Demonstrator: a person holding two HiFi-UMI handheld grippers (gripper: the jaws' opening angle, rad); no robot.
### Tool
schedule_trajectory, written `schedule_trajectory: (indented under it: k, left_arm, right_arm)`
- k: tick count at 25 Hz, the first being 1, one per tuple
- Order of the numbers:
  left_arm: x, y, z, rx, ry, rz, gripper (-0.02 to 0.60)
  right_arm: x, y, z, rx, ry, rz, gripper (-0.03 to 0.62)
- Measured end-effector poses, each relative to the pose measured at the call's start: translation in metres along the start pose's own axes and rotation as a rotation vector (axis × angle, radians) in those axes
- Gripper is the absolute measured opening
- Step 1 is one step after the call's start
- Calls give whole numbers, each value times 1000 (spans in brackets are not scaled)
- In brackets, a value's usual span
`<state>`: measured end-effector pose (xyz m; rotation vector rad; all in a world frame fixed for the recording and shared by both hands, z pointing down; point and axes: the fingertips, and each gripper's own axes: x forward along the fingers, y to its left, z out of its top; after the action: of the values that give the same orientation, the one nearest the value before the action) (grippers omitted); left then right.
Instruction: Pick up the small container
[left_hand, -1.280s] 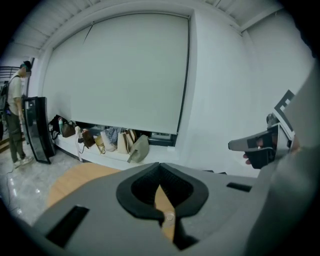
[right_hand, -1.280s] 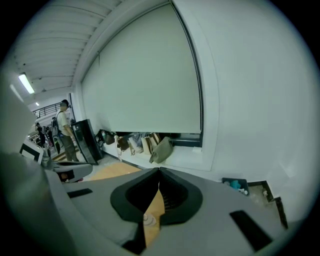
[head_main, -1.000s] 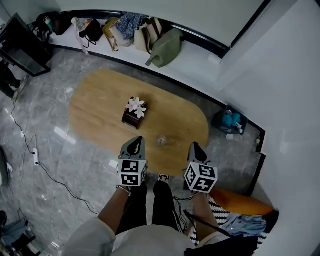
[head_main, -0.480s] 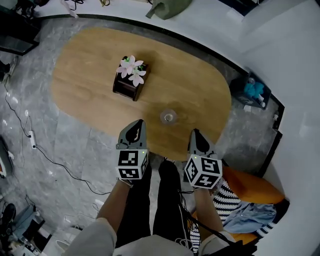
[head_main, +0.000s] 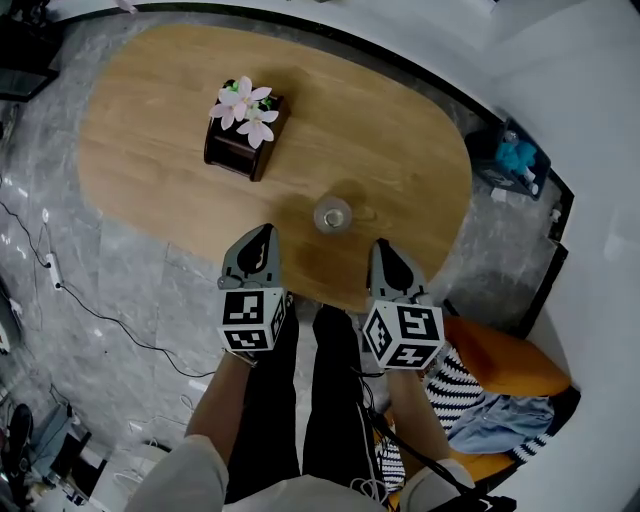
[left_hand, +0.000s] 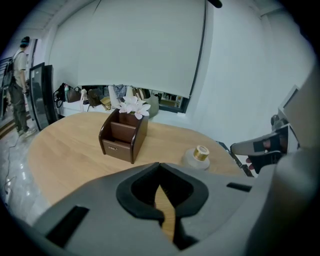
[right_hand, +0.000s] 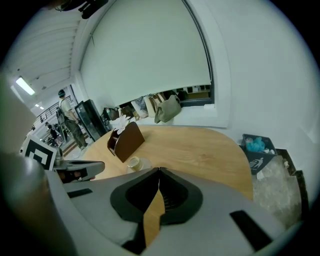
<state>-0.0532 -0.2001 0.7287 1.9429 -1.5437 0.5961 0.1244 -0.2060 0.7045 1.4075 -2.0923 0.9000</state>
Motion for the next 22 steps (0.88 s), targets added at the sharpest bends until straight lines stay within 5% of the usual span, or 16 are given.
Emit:
schedule_trajectory:
  k: [11,22]
  left_arm:
    - [5,11,-28,1,17,0,8]
    - [-1,27,-49,-4,42,21,8]
  right_arm:
    - [23,16,-19,-40,-11,67,30]
    - [42,32,-28,-97,-10,129,161]
